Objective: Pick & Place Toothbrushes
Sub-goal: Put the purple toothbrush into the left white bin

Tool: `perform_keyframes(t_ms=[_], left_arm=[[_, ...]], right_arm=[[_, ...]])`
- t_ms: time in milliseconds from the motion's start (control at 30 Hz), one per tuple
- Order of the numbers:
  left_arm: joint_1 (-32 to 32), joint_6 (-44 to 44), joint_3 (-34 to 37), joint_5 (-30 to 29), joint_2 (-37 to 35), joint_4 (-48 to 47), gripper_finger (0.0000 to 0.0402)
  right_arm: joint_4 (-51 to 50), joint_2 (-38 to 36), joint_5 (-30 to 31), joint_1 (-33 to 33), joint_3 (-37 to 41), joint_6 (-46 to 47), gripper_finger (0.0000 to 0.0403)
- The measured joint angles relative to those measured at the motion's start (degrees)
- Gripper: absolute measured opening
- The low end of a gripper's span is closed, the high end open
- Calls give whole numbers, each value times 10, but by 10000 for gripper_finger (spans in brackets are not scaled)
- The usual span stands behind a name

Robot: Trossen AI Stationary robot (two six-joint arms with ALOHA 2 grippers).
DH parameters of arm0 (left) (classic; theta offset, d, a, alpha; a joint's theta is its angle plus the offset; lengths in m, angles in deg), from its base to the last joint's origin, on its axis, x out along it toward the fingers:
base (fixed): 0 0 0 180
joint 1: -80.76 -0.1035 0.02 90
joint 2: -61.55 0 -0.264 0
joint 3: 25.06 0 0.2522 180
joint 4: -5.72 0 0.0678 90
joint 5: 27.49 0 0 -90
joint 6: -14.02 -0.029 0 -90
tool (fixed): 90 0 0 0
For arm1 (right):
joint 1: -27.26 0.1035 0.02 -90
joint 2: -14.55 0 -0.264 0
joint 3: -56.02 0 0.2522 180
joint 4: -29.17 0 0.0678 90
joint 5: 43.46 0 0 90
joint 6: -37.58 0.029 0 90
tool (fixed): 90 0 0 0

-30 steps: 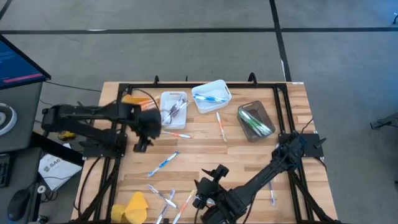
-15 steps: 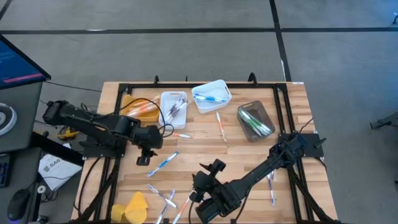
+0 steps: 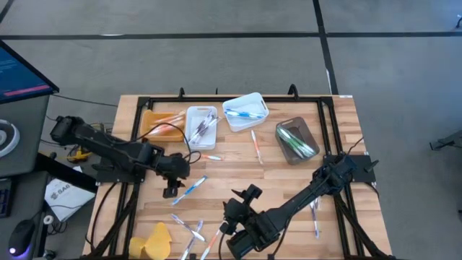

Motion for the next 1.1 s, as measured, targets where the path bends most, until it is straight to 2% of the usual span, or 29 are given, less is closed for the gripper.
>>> perform_keyframes(t_ms=[133,267,567,767,900,967,1100], left_arm=[[17,-10,21,0,0,30,136],[48,-55,23,0,0,45,136],[194,-209,23,-1,13,171,135],[238,-242,22,-65,39,197,135],[239,-245,22,-91,55,201,135],[239,-249,22,-101,65,210,135],[250,-246,22,-101,95,243,135]], right_arm=[[0,0,0,0,0,0,238],[0,0,0,0,0,0,238],[2,0,-2,0,0,-13,238],[11,0,2,12,0,-59,238],[11,0,3,25,0,-143,238],[11,0,26,32,0,-189,238],[0,-3,130,47,0,-204,238]])
